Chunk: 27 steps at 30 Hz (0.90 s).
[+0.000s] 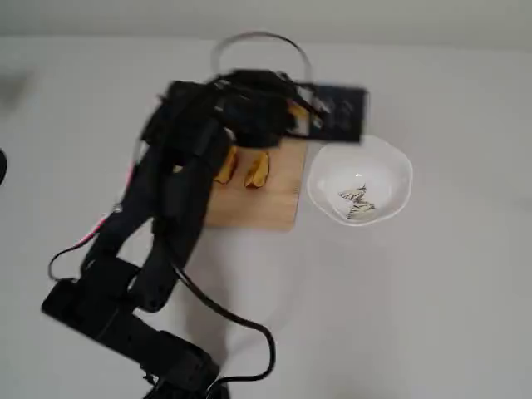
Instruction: Pick up the leftmost apple slice from the cutting board and place it into the bowl
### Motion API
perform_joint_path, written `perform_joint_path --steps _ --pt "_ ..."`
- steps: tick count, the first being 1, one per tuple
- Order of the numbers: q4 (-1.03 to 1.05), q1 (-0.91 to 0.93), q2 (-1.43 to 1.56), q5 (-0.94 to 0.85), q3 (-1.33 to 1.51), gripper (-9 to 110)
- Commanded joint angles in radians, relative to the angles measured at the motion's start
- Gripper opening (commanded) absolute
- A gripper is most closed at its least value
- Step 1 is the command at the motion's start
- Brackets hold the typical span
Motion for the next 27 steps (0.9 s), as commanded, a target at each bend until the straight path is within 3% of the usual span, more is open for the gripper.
perform_joint_path --steps 1,9,16,20,25,27 --pt "0.029 0.092 -0.067 0.018 -0.072 0" --pt "-0.023 0.143 -0.227 0.008 -0.074 1" --pt "-0.031 0.179 -0.236 0.006 -0.094 29" --pt "-0.046 0.179 -0.149 0.006 -0.097 24" --pt "-0.041 0.143 0.060 0.003 -0.097 0" --pt "-0.026 0.100 0.164 -0.014 -0.089 0"
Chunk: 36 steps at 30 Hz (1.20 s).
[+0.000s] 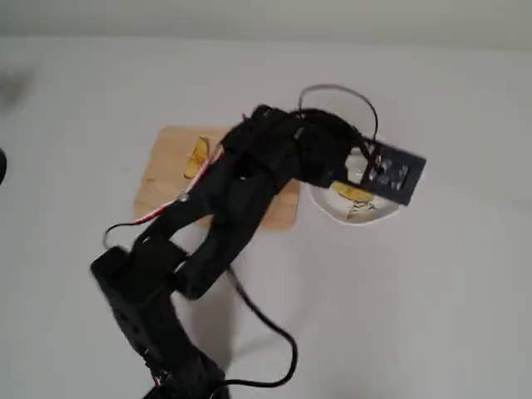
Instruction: Pick up the leftmost apple slice from the cutting board and place it into the bowl
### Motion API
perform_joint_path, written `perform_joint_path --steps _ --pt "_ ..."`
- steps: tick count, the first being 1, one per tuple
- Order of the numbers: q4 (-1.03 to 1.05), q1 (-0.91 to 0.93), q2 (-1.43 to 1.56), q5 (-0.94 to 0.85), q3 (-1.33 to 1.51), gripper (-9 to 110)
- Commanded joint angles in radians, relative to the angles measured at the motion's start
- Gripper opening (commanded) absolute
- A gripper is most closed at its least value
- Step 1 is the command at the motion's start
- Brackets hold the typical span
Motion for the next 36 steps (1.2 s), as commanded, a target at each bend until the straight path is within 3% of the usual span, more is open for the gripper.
perform_joint_path --steps 1,7,13,23,27,36 --pt "0.014 -0.081 0.304 -0.031 -0.052 0" --pt "0.107 -0.279 0.638 -0.026 -0.028 0" --pt "0.137 -0.468 1.101 -0.034 0.221 0" --pt "0.229 -0.541 1.887 -0.040 0.897 0" --pt "0.328 -0.499 1.891 0.009 1.031 0" --pt "0.230 -0.449 1.890 0.014 1.480 0"
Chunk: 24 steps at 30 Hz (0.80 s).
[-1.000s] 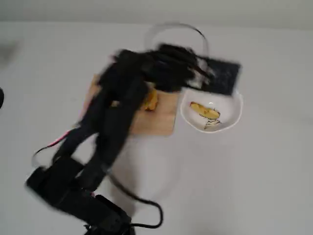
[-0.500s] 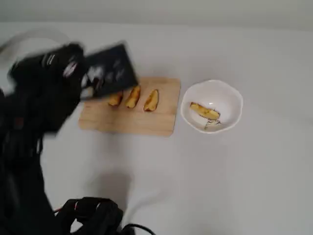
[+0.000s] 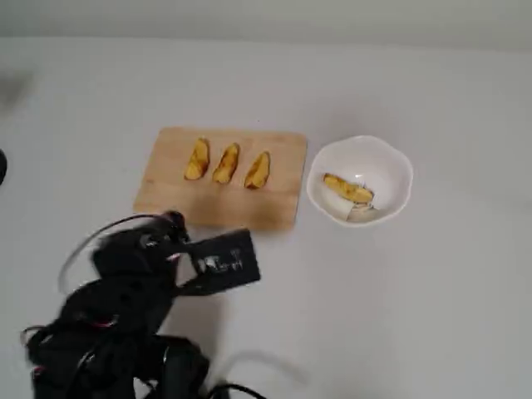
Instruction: Pick up the leftmost apple slice from the cutting board and place it into the bowl
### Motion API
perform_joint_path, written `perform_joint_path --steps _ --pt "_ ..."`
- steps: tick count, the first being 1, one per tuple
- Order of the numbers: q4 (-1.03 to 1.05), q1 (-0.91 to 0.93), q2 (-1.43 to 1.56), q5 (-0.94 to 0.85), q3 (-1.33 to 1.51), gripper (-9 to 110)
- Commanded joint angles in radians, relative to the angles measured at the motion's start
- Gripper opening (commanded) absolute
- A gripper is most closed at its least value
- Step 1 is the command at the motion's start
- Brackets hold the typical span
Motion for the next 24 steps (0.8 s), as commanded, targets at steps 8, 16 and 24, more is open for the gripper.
perform_joint_path --steps 8,16,24 --pt "-0.158 0.083 0.014 0.011 0.334 0" --pt "-0.158 0.054 0.014 -0.018 0.334 0" --pt "-0.158 0.054 0.014 -0.018 0.334 0"
